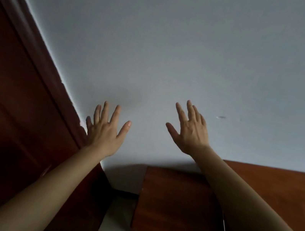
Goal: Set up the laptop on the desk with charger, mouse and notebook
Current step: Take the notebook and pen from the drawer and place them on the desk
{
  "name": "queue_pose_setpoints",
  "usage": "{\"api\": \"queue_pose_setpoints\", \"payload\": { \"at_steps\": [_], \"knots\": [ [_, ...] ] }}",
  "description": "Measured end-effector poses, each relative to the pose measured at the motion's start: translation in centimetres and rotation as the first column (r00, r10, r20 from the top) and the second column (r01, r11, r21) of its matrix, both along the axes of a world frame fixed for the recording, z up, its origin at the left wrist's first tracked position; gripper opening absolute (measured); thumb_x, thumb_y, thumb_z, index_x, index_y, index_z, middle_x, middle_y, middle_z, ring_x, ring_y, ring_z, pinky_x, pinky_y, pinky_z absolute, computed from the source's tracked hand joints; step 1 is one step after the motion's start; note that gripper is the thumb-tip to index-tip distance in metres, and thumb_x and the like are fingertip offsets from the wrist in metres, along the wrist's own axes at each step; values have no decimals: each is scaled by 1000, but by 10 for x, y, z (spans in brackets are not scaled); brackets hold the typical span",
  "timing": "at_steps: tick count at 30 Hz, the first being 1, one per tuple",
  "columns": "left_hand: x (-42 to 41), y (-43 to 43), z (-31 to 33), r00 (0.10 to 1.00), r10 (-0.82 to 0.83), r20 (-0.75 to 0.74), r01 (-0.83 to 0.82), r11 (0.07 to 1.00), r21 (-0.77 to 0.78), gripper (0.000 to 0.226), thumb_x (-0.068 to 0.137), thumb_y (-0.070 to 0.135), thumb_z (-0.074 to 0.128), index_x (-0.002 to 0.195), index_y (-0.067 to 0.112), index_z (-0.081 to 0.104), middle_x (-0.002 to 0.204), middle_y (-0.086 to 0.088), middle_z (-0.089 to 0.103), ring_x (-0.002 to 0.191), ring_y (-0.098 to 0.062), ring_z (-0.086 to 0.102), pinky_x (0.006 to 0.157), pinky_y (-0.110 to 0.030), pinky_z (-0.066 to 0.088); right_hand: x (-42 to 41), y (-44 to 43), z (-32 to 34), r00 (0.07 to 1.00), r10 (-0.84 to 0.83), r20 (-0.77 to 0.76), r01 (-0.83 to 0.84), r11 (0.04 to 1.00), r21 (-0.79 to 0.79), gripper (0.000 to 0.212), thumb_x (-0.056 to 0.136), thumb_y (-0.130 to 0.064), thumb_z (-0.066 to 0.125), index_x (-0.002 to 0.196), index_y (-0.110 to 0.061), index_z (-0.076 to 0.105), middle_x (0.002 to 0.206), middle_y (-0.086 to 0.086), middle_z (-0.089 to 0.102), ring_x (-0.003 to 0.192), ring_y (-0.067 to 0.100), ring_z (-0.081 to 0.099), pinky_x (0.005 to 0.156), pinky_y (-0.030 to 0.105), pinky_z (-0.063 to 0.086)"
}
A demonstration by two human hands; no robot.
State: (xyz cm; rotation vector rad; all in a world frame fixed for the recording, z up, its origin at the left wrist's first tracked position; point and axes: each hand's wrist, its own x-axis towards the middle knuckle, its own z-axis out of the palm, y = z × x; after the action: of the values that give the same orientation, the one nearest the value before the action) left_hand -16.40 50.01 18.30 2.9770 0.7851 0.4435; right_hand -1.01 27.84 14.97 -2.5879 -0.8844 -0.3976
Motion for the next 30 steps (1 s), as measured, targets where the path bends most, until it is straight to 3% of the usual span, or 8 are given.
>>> {"api": "queue_pose_setpoints", "payload": {
  "at_steps": [4, 8, 15, 17, 20, 23, 28, 30],
  "knots": [
    [15, 17, -23, 982, -188, -34, 184, 980, -78, 85, 87, 74, 6, 158, 27, 16, 167, -13, 6, 152, -34, 4, 117, -61, 15, -33, -14, -27, 979, -188, -82, 179, 979, -102, 77, 98, -65, 34, 160, -25, 12, 167, 17, 9, 152, 35, 16, 120, 48, 21],
    [29, 14, -64, 961, -271, -56, 245, 928, -280, 80, 91, 71, 15, 158, 27, 15, 167, -10, 4, 152, -33, 3, 118, -59, 14, -60, -40, -63, 935, -317, -160, 283, 938, -201, 80, 96, -61, 45, 160, -24, 16, 166, 18, 12, 151, 34, 19, 120, 48, 25],
    [-5, -36, -206, 948, -185, -258, -3, 808, -589, 80, 97, 62, 41, 159, 20, 13, 165, -18, 9, 152, -36, 8, 121, -53, 15, -99, -95, -180, 816, -408, -410, 317, 908, -273, 79, 96, -64, 42, 160, -27, 14, 167, 15, 10, 152, 33, 17, 118, 48, 26],
    [-18, -48, -246, 943, -112, -313, -126, 751, -648, 86, 96, 63, 43, 159, 15, 11, 165, -18, 11, 151, -37, 11, 121, -50, 16, -108, -102, -214, 769, -429, -474, 337, 902, -271, 76, 95, -64, 44, 157, -25, 22, 162, 15, 23, 147, 33, 28, 112, 49, 34],
    [-43, -72, -314, 923, 23, -383, -312, 626, -715, 92, 95, 63, 46, 158, 7, 10, 165, -16, 15, 151, -35, 15, 122, -45, 17, -133, -115, -278, 703, -443, -556, 376, 896, -237, 53, 93, -61, 49, 125, -19, 54, 122, 10, 54, 111, 32, 58, 83, 41, 47],
    [-60, -96, -370, 880, 211, -426, -473, 485, -735, 96, 93, 65, 50, 158, 6, 11, 163, -17, 22, 149, -37, 22, 119, -44, 22, -163, -126, -337, 638, -421, -645, 349, 904, -246, 42, 93, -57, 53, 102, -17, 58, 106, 8, 57, 97, 31, 60, 73, 37, 45],
    [-73, -130, -449, 715, 478, -510, -621, 99, -778, 94, 89, 78, 34, 155, 12, 21, 158, -12, 33, 141, -34, 37, 109, -47, 31, -198, -153, -427, 511, -420, -750, 397, 889, -227, 48, 93, -60, 50, 113, -16, 58, 116, 8, 58, 103, 31, 59, 81, 39, 45],
    [-74, -140, -474, 735, 502, -456, -566, 83, -820, 85, 96, 72, 25, 158, 14, 16, 164, -9, 23, 147, -30, 29, 117, -47, 22, -201, -159, -451, 447, -414, -793, 482, 858, -176, 50, 93, -54, 53, 122, -13, 56, 123, 10, 56, 109, 32, 59, 90, 42, 48]
  ]
}}
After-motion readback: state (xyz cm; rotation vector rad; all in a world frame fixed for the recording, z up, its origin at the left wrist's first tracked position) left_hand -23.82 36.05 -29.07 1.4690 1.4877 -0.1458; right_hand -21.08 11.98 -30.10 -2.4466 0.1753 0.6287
